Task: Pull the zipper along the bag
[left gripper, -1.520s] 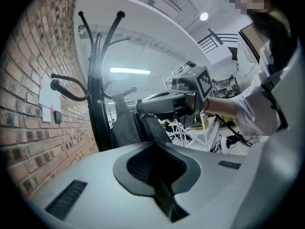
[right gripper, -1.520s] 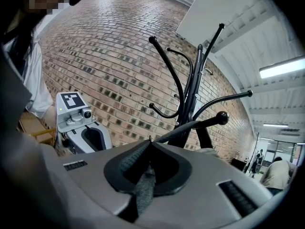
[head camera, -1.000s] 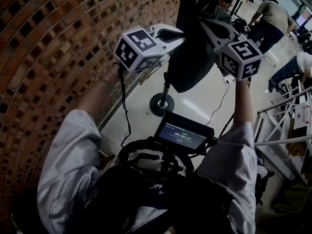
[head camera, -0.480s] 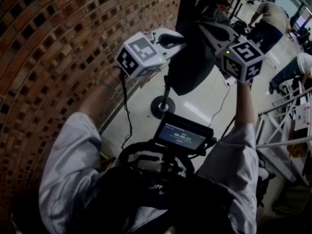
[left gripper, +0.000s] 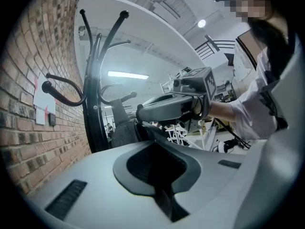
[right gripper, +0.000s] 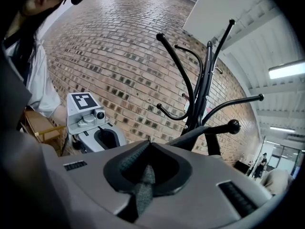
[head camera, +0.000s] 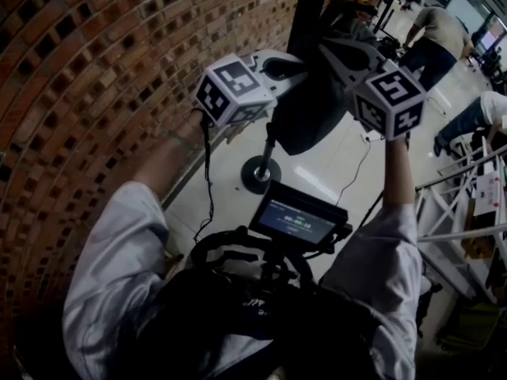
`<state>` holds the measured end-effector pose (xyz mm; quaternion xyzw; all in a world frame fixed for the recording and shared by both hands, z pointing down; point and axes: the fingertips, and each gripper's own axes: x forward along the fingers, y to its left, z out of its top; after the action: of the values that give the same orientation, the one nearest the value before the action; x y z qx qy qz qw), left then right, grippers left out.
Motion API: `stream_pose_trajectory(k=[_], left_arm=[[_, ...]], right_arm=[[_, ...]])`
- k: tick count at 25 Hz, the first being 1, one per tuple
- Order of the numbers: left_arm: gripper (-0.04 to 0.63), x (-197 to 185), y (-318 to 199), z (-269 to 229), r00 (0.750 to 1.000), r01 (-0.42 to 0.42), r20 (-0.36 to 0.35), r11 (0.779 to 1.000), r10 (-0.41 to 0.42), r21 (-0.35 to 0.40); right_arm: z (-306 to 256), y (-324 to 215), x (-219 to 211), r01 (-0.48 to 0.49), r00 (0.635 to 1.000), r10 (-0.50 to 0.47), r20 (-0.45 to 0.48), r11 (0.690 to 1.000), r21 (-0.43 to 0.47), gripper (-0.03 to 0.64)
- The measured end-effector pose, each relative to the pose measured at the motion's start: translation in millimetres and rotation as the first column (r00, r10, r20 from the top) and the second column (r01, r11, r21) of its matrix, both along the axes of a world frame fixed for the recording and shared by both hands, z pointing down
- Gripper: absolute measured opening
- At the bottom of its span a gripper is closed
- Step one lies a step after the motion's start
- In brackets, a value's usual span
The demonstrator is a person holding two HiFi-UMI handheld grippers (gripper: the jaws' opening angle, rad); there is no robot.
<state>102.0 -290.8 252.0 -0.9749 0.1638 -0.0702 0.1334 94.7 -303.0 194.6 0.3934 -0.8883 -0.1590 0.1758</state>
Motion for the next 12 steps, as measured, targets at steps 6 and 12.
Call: stream_pose_trajectory(k=[6, 12], left_arm=[[0.015, 0, 1, -1, 1.000, 0.001, -0.021, 1.000, -0.001, -0.008], [0.015, 1, -1, 1, 0.999, -0.004, -0.046, 1.000, 0.002, -0.029]], right_arm=[[3, 5, -4, 0.013, 1.000, -0.014, -0.022, 1.000, -0.017, 0.008], [15, 12, -19, 0.053, 0.994, -0.057, -0.090, 0.998, -0.044, 0.010]])
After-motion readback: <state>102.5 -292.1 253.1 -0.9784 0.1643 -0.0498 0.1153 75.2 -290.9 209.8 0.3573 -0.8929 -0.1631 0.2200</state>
